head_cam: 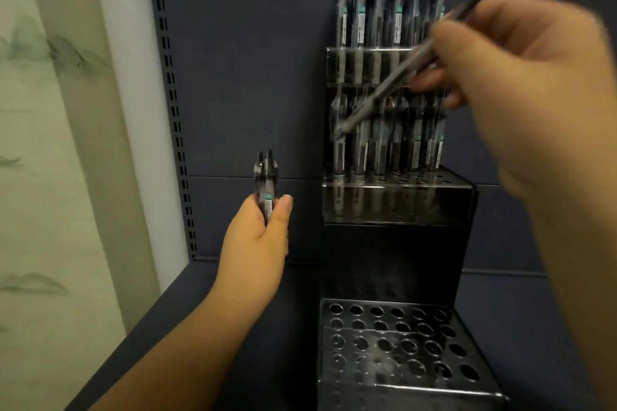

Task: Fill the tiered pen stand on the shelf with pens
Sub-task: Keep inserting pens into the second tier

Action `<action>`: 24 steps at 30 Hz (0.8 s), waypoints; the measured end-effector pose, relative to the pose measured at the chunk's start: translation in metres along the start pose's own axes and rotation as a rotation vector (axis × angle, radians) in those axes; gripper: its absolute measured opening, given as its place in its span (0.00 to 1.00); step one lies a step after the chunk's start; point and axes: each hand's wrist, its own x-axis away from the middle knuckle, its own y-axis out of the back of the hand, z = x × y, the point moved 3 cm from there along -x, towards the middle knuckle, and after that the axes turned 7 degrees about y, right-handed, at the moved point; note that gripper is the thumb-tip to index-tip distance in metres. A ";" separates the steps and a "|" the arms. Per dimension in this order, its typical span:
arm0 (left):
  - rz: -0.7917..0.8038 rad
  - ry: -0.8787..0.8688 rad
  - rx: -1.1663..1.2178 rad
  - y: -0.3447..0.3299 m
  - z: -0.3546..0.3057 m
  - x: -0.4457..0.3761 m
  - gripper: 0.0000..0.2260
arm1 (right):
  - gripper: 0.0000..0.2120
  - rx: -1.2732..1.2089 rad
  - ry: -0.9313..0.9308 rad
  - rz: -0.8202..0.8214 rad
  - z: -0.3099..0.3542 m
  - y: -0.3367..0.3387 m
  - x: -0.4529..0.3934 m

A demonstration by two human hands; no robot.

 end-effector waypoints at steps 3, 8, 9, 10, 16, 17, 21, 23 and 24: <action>0.006 0.012 0.041 -0.002 0.000 0.000 0.10 | 0.11 0.035 0.006 -0.104 -0.005 0.019 -0.006; 0.021 0.003 0.005 -0.004 0.004 0.000 0.10 | 0.10 0.184 -0.005 -0.104 -0.013 0.022 -0.007; 0.026 0.004 0.005 -0.004 0.005 0.000 0.10 | 0.09 0.206 -0.013 -0.084 -0.016 0.021 -0.007; 0.028 0.006 0.006 -0.004 0.005 0.000 0.10 | 0.09 0.232 -0.025 -0.061 -0.019 0.020 -0.007; 0.012 0.011 -0.017 -0.004 0.007 0.000 0.10 | 0.15 0.298 -0.036 0.014 -0.030 0.016 -0.009; 0.011 0.012 -0.022 -0.004 0.007 0.000 0.10 | 0.15 0.303 -0.029 0.015 -0.030 0.017 -0.010; 0.014 0.016 -0.035 -0.005 0.007 0.000 0.10 | 0.16 0.349 0.010 0.025 -0.031 0.019 -0.009; 0.013 0.018 -0.039 -0.005 0.008 0.000 0.10 | 0.17 0.340 0.013 0.033 -0.032 0.019 -0.010; 0.013 0.019 -0.040 -0.005 0.008 0.000 0.10 | 0.17 0.331 0.005 0.040 -0.033 0.019 -0.010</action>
